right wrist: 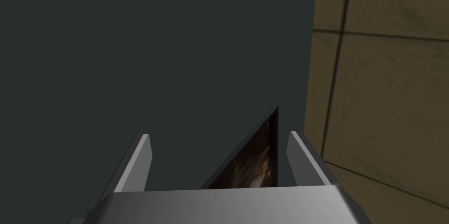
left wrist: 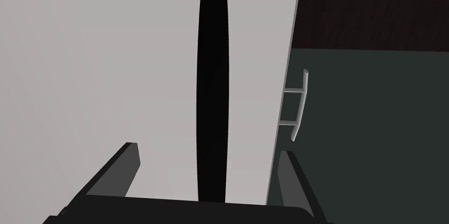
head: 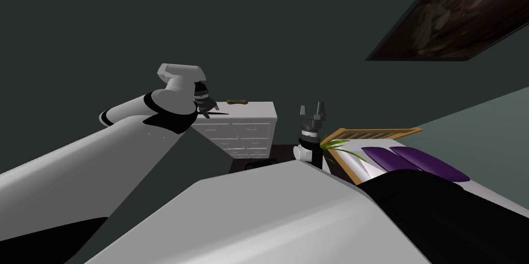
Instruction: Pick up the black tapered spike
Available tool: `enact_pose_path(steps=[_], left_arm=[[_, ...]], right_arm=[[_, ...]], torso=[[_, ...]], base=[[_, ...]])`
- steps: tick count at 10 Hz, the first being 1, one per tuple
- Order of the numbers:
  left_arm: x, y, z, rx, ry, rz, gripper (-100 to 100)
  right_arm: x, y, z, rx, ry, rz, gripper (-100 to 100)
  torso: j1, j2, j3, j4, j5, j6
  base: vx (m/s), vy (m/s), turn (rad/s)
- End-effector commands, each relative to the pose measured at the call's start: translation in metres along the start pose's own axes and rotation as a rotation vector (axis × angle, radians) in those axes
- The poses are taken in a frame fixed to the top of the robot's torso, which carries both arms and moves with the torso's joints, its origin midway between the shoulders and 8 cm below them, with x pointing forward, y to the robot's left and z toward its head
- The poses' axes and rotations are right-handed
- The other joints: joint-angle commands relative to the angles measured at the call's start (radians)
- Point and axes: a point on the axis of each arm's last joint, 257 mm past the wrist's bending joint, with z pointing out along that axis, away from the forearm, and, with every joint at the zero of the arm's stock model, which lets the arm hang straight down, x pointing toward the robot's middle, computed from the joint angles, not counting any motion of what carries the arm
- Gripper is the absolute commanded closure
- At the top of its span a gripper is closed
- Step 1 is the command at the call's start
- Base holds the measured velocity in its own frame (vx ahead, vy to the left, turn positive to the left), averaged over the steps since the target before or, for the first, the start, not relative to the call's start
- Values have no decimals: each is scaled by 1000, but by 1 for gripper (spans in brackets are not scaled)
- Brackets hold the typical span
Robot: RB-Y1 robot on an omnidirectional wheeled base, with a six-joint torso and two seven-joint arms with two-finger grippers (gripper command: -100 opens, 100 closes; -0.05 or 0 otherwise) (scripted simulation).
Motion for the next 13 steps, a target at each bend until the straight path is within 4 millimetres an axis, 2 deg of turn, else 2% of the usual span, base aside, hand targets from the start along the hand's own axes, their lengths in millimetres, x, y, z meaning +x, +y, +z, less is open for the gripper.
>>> enact_pose_path(steps=[1, 2, 6, 7, 8, 12, 13], left_arm=[[0, 0, 0, 0, 0, 0, -100], [0, 0, 0, 0, 0, 0, 100], [0, 0, 0, 0, 0, 0, 100], [0, 0, 0, 0, 0, 0, 0], [-1, 4, -13, -4, 1, -1, 100], [-1, 3, -12, -4, 0, -1, 100], [-1, 4, -13, -5, 1, -1, 0]], right_arm=[[0, 0, 0, 0, 0, 0, 0], [0, 0, 0, 0, 0, 0, 0], [0, 0, 0, 0, 0, 0, 0], [0, 0, 0, 0, 0, 0, 0], [0, 0, 0, 0, 0, 0, 0], [0, 0, 0, 0, 0, 0, 0], [0, 0, 0, 0, 0, 0, 0]], torso=[[0, 0, 0, 0, 0, 0], [0, 0, 0, 0, 0, 0], [0, -1, -1, -1, 0, 0], [0, -1, -1, -1, 0, 0], [0, -1, -1, -1, 0, 0], [0, -2, -1, -1, 0, 0], [0, -1, -1, -1, 0, 0]], base=[[0, 0, 0], [0, 0, 0], [0, 0, 0], [0, 0, 0], [10, -8, -5], [7, -1, -1], [0, 0, 0]])
